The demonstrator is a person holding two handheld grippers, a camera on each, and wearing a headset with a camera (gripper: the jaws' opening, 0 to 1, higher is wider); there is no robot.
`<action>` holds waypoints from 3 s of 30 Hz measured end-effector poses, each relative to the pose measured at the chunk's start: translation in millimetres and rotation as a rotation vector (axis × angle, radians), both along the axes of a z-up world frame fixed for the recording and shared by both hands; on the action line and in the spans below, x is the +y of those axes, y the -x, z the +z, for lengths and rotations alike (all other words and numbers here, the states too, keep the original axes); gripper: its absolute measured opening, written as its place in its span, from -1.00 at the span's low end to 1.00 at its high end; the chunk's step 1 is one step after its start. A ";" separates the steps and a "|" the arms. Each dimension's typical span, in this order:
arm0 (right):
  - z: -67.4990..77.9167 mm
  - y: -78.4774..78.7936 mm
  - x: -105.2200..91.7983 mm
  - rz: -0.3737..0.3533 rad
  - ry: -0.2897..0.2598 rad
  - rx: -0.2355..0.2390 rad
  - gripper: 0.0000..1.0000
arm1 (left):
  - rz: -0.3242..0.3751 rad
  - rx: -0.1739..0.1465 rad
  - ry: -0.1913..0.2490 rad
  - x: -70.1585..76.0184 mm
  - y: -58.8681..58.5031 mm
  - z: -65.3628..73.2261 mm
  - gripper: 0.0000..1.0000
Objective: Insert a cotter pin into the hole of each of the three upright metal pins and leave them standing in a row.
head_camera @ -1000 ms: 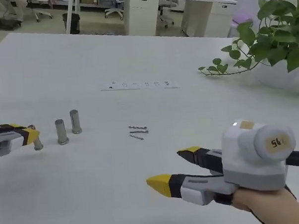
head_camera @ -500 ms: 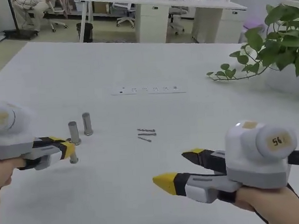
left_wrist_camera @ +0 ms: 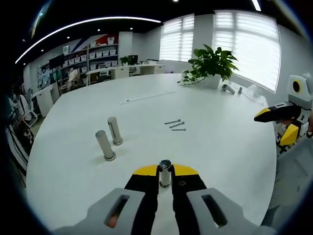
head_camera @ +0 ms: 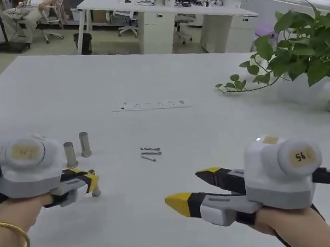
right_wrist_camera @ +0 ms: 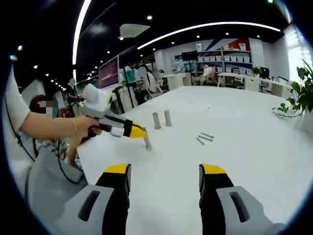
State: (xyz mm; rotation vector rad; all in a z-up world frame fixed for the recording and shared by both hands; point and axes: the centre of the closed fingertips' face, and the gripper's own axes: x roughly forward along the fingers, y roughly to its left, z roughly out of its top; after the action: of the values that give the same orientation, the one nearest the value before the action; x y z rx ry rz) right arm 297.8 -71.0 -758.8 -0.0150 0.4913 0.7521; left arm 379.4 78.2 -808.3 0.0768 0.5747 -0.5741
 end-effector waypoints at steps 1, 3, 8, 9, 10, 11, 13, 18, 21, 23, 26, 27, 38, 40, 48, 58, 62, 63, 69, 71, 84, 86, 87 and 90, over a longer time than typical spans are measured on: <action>0.0 0.8 -0.4 -0.002 -0.002 0.000 0.16 | 0.014 0.008 0.008 -0.9 0.4 -1.2 -0.86; -0.4 1.9 -1.0 -0.004 -0.003 0.000 0.16 | 0.016 -0.008 0.010 -4.3 -0.4 -0.8 -0.86; 0.6 3.1 1.7 -0.012 -0.030 0.008 0.15 | 0.024 -0.004 0.019 -19.8 0.6 0.3 -0.86; 1.1 3.0 2.4 -0.012 -0.031 0.005 0.15 | 0.028 -0.011 0.004 -21.6 0.4 0.4 -0.86; 1.5 3.1 2.9 -0.011 -0.031 0.002 0.15 | 0.028 -0.013 -0.002 -22.7 0.5 0.5 -0.86; 2.0 3.5 3.4 -0.009 -0.031 0.002 0.15 | 0.029 -0.014 -0.006 -24.0 0.7 0.6 -0.86; 2.1 3.8 3.0 -0.008 -0.031 0.000 0.15 | 0.033 -0.015 -0.007 -24.5 -0.1 0.5 -0.86; -0.6 6.0 -0.9 -0.018 -0.028 0.006 0.15 | 0.052 -0.024 -0.013 -23.4 -0.2 0.8 -0.86; -2.4 7.3 -1.5 -0.017 -0.025 0.012 0.15 | 0.071 -0.022 -0.003 -22.5 0.0 0.9 -0.85; -3.2 7.7 -1.0 -0.016 -0.025 0.013 0.15 | 0.069 -0.026 -0.010 -23.2 0.8 0.7 -0.85; -3.8 7.9 -0.6 -0.015 -0.026 0.016 0.15 | 0.058 -0.028 -0.036 -24.0 2.4 -1.2 -0.85; -3.9 7.8 -0.5 -0.015 -0.027 0.016 0.15 | 0.056 -0.028 -0.040 -24.3 2.7 -2.0 -0.85; -3.1 4.5 -0.5 -0.007 -0.020 0.016 0.15 | 0.018 -0.027 -0.054 -25.2 11.9 -7.4 -0.59; -3.6 2.3 1.2 0.004 -0.014 0.019 0.14 | 0.007 -0.039 -0.062 -25.1 12.7 -6.3 -0.54; -4.8 -13.7 5.8 0.051 0.010 0.034 0.03 | -0.005 -0.074 -0.054 -18.5 23.7 3.0 -0.32; -20.3 -50.9 2.6 0.070 0.041 0.077 -0.22 | -0.045 -0.105 -0.021 -12.4 36.0 14.4 -0.02; -22.0 -60.4 7.5 0.098 0.063 0.065 -0.39 | -0.060 -0.116 -0.007 -12.3 40.3 17.6 0.07; -23.0 -64.2 9.3 0.102 0.068 0.065 -0.41 | -0.062 -0.119 -0.006 -12.2 41.4 18.6 0.10; -30.4 -88.7 15.4 0.135 0.118 0.061 -0.55 | -0.098 -0.123 0.061 -16.3 47.0 21.7 0.30; -34.2 -94.4 18.6 0.145 0.145 0.065 -0.57 | -0.103 -0.119 0.075 -15.8 49.0 22.0 0.36; -62.0 -134.5 29.7 0.139 0.266 0.106 -0.67 | -0.119 -0.134 0.052 -11.3 55.4 22.5 0.67; -66.5 -139.0 32.6 0.150 0.278 0.114 -0.67 | -0.119 -0.129 0.050 -10.4 56.5 22.0 0.69; -68.7 -141.3 33.0 0.148 0.283 0.120 -0.67 | -0.120 -0.127 0.052 -10.1 57.7 22.0 0.70; -74.5 -149.3 34.9 0.148 0.292 0.128 -0.67 | -0.106 -0.130 0.054 -7.8 59.7 23.3 0.70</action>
State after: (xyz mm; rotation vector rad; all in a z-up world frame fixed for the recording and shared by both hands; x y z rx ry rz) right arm 447.1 -36.2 -833.2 -0.2792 0.7251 0.8236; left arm 319.8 70.4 -785.0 0.0934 0.4306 -0.6824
